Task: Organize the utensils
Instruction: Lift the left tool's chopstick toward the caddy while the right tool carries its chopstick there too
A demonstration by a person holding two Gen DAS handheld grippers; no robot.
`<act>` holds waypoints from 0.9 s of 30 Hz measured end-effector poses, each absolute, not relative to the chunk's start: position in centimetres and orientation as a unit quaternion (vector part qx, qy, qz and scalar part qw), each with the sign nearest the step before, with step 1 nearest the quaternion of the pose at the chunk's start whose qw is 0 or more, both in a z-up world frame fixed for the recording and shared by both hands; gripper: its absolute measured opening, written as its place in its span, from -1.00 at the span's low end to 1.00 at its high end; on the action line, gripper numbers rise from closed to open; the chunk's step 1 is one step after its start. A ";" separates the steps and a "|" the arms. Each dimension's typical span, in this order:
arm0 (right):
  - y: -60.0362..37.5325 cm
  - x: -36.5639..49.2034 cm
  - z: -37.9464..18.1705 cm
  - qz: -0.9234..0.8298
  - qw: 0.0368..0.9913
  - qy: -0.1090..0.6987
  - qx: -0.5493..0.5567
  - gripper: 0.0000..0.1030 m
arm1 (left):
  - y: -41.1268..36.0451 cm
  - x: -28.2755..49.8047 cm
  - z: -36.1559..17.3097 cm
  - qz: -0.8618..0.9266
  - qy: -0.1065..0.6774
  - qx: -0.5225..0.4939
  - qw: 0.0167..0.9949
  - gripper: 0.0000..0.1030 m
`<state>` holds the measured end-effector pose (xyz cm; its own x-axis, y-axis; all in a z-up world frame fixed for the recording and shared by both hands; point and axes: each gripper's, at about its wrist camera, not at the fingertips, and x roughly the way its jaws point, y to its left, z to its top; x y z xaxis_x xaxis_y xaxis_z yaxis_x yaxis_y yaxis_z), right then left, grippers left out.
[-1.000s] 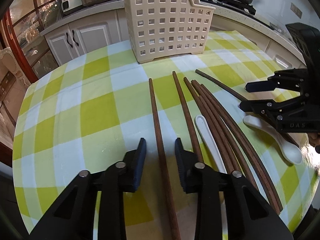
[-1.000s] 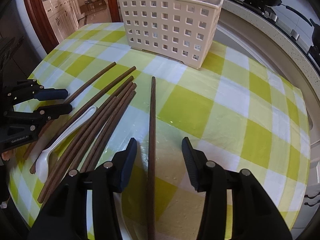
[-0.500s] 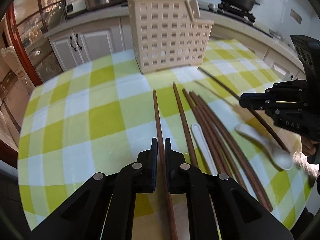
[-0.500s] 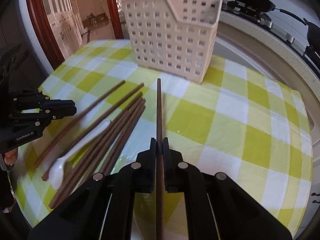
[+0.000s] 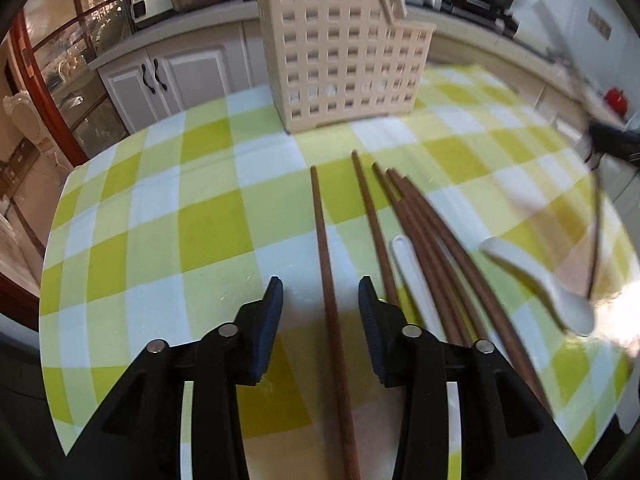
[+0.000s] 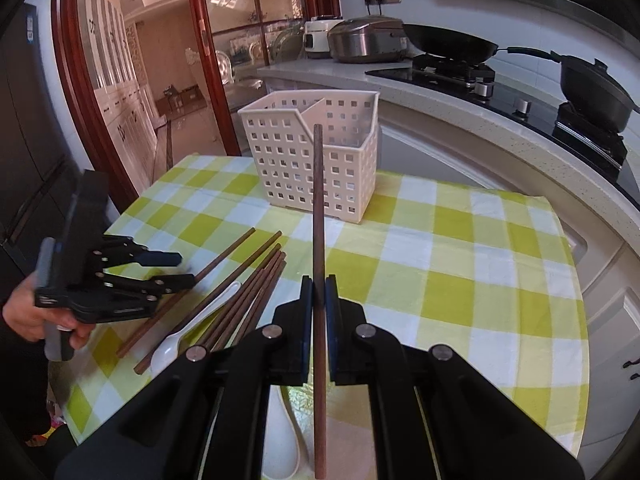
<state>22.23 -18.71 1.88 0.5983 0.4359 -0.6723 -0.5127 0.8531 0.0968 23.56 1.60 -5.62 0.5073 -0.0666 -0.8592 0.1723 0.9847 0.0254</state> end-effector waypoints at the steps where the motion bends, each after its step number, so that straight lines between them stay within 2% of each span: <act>1: -18.9 22.1 1.9 0.265 0.893 0.359 -0.050 -0.88 | 1.5 24.0 -5.9 -0.069 0.499 0.055 0.862 -0.56; 6: -19.8 21.5 2.1 0.265 0.895 0.356 -0.045 -0.88 | 1.1 25.5 -6.1 -0.076 0.526 0.061 0.845 -0.61; 7: -19.8 21.4 2.1 0.265 0.895 0.355 -0.045 -0.88 | 0.9 25.5 -6.1 -0.078 0.528 0.065 0.843 -0.68; 8: -19.8 21.4 2.2 0.266 0.896 0.354 -0.044 -0.88 | 0.8 25.6 -6.1 -0.082 0.529 0.068 0.842 -0.83; 12: -20.0 21.0 2.6 0.268 0.898 0.347 -0.040 -0.88 | 0.5 25.2 -5.8 -0.078 0.525 0.072 0.844 -0.89; 27: -19.7 20.0 4.4 0.267 0.905 0.328 -0.043 -0.88 | 3.9 16.6 5.0 -0.053 0.363 -0.004 0.930 -0.89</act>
<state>20.00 -19.73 4.44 0.6425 0.4550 -0.6166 -0.5115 0.8538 0.0970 16.63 3.92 4.99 0.7301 -0.1019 -0.6757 0.0962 0.9943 -0.0460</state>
